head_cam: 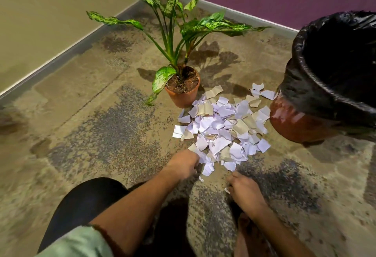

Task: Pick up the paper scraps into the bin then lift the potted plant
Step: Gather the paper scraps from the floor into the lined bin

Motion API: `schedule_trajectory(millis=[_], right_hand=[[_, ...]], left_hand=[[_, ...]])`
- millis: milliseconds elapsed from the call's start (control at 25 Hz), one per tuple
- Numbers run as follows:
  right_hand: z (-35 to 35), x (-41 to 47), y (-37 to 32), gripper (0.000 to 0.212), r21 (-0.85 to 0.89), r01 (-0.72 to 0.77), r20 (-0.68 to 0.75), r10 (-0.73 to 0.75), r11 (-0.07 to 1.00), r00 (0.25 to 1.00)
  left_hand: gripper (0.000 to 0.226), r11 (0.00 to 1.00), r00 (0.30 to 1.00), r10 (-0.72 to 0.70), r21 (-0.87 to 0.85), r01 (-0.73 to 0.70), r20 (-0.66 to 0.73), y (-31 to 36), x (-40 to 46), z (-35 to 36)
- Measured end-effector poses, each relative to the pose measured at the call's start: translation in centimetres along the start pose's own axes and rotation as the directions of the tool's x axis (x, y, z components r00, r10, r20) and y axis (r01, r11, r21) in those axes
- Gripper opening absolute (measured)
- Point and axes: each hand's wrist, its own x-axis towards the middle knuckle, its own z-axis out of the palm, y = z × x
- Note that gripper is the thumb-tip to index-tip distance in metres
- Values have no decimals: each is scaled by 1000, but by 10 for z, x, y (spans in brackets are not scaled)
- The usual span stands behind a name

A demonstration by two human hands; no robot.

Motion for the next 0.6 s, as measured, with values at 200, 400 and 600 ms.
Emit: schedule_trajectory(millis=[200,400,600], right_hand=[[15,4,1,18,32,52,-90,-49,998,995],[8,-2,-4,25,35,101,-113,-97,994,989],[7,3,1,15,123,43,-143,-25,991,989]], left_hand=[[21,998,1000,-13,-56,13,-6,15,-3,23],[31,991,999,-40,124,42,-17,31,0,39],[24,997,997,-72,-20,71,-18,30,3,38]])
